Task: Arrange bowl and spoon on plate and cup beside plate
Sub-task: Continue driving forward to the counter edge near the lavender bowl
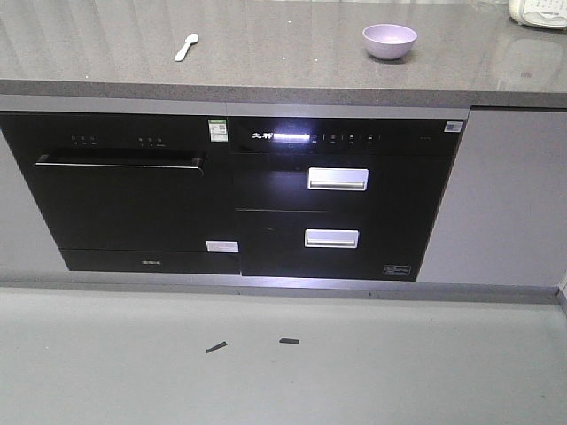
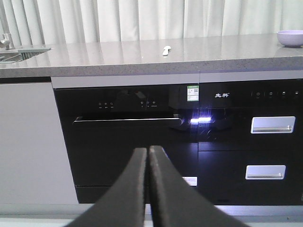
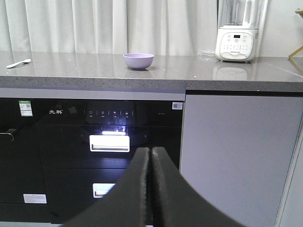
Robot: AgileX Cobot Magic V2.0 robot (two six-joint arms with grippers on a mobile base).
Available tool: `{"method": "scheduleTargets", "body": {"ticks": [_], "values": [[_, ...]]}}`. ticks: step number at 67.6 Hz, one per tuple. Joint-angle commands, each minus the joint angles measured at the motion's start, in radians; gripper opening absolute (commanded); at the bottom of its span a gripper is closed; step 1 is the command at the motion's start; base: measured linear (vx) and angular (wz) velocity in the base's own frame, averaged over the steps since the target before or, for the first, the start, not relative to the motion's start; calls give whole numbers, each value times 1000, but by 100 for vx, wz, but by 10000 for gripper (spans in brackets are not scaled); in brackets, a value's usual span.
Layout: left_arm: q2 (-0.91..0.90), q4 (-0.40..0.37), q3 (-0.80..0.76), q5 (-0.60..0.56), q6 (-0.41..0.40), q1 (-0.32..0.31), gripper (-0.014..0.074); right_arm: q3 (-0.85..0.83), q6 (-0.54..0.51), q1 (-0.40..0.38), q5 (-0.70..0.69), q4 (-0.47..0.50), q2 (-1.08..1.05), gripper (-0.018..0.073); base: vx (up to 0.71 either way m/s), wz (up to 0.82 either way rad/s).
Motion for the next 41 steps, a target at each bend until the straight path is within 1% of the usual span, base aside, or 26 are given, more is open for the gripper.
{"method": "scheduleTargets", "body": {"ticks": [1,41], "values": [[-12,-1,-8,-69,-8,-1,-6,4,-1,-5,-75,-7,-9,-3,11,0],[-12,-1,-8,-69,-8,-1,-6,4,-1,-5,-75,-7,-9,-3,11,0]]}}
